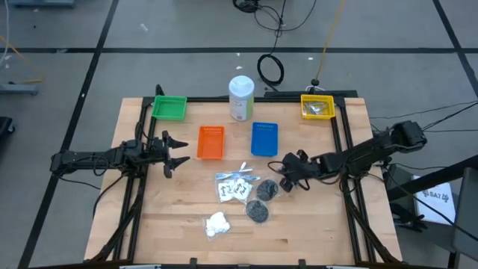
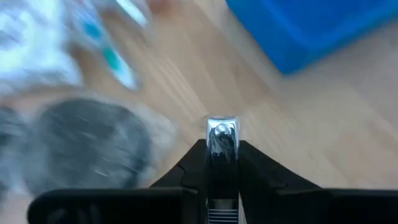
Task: Pick & Place Travel size toiletries
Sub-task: Put the nail cutter into the yellow bin
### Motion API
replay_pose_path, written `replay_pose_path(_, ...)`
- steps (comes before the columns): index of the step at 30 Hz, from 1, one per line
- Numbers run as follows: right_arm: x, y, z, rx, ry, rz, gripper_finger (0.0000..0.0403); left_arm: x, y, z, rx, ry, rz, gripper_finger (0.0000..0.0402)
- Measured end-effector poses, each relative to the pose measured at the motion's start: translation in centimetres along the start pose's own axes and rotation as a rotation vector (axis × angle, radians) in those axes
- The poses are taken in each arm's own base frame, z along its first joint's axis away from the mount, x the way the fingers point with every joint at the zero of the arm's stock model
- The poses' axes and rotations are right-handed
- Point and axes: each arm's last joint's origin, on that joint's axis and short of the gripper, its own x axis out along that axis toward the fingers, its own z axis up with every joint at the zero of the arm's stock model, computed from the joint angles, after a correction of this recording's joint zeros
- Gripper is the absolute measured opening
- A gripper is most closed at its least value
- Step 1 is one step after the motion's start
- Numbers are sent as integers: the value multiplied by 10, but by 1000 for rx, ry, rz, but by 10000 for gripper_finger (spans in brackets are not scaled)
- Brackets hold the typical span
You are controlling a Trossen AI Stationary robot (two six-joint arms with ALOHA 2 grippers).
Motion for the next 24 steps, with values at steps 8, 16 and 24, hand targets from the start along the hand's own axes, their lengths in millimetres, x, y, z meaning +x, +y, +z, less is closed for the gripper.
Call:
replay_pose_path(8, -32, 2, 21, -30, -170, 111, 59, 0, 0, 0, 0, 0, 0, 274)
replay_pose_path(16, -56, -21, 43, -35, -418, -137, 55, 0, 0, 0, 0, 0, 0, 274)
replay_pose_path(24, -57, -84, 70, 62, -482, -573, 55, 0, 0, 0, 0, 0, 0, 274)
